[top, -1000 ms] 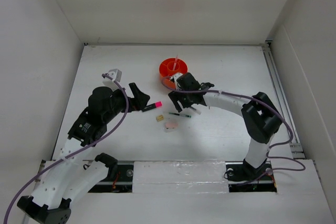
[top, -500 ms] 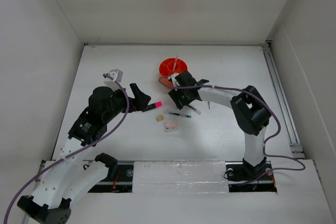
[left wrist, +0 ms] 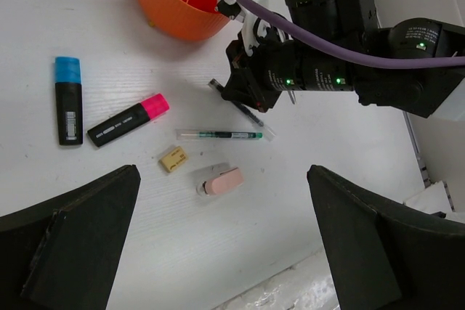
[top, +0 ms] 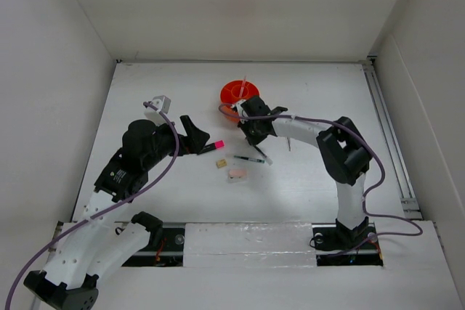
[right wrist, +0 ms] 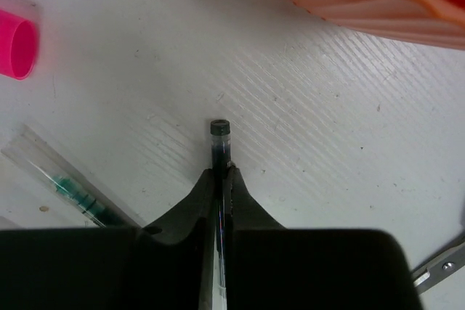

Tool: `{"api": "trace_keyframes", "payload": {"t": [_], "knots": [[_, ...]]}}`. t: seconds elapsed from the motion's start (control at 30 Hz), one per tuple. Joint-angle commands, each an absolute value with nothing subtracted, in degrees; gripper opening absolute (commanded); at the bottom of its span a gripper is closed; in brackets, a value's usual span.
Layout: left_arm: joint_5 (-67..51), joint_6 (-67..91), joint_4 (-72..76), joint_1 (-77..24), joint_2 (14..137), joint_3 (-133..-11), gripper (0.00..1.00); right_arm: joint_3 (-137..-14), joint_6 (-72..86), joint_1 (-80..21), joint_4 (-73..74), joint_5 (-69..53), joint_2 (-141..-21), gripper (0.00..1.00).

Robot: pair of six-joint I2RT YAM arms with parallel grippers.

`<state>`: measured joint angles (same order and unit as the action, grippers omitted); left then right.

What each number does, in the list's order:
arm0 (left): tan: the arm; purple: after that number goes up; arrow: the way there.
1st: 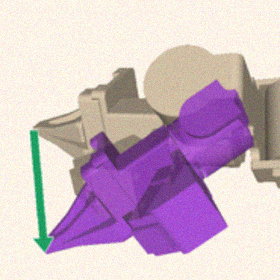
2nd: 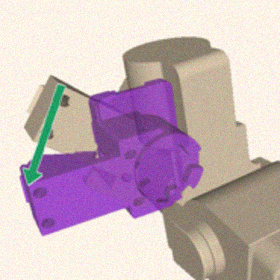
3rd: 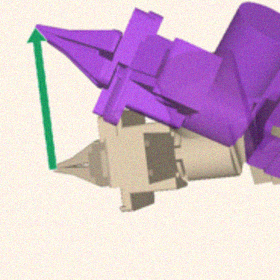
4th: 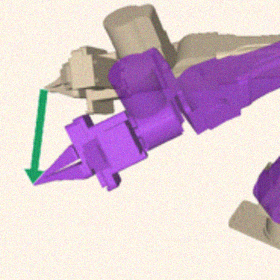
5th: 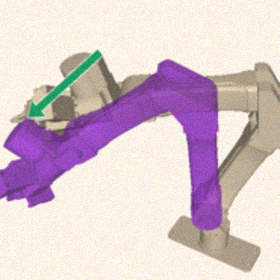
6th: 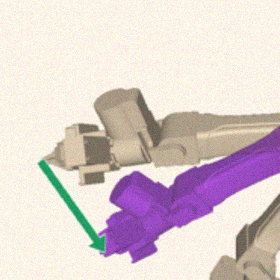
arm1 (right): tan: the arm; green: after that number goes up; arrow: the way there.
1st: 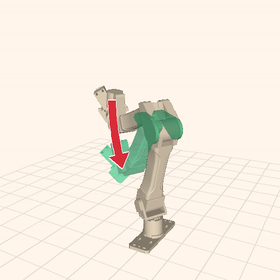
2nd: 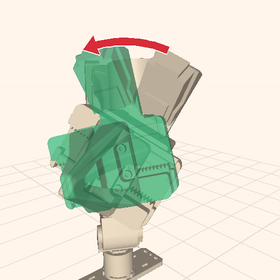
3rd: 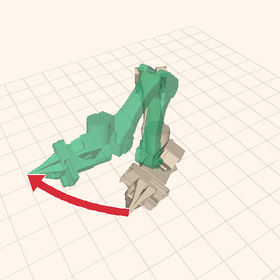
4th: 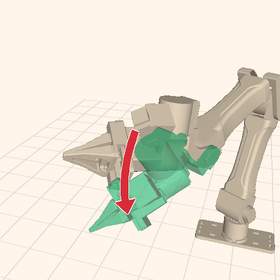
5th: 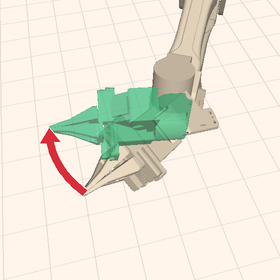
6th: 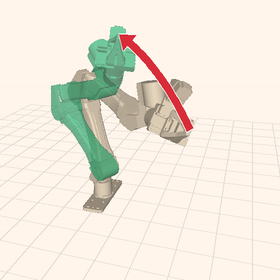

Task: Sort the stationery into containers
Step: Pick up the pen from the center of the board, then place the pen in the storage box.

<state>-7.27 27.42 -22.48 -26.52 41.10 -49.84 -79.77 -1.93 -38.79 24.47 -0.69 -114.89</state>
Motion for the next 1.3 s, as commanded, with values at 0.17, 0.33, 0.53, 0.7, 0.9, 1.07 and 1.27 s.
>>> {"api": "trace_keyframes", "payload": {"t": [0.17, 0.33, 0.53, 0.7, 0.9, 1.07, 1.27], "knots": [[-8.1, 26.5, -20.1, -26.5, 40.3, -49.6, 1.00, -78.3, -1.2, -38.7, 27.8, -2.7, -116.1, 0.00], [-7.6, 26.5, -20.1, -26.5, 40.3, -49.6, 1.00, -77.6, -1.4, -42.3, 25.3, -2.7, -108.7, 0.00], [-7.0, 26.5, -20.1, -26.5, 40.3, -49.6, 1.00, -81.8, -4.9, -45.8, 26.4, 5.9, -97.2, 0.00], [-4.8, 27.6, -20.7, -26.5, 40.3, -49.6, 1.00, -80.3, -7.9, -46.6, 13.4, 8.9, -88.6, 0.00], [-1.9, 28.8, -21.4, -26.5, 37.9, -49.6, 1.00, -74.3, 4.9, -39.3, -22.0, 17.1, -86.7, 0.00], [-1.4, 28.8, -21.4, -26.5, 37.4, -49.0, 1.00, -75.9, 11.1, -33.4, -36.8, -1.2, -93.2, 0.00], [-0.9, 28.8, -21.4, -26.5, 36.2, -49.0, 1.00, -81.6, 16.8, -29.3, -44.2, -14.8, -102.6, 0.00]]}}
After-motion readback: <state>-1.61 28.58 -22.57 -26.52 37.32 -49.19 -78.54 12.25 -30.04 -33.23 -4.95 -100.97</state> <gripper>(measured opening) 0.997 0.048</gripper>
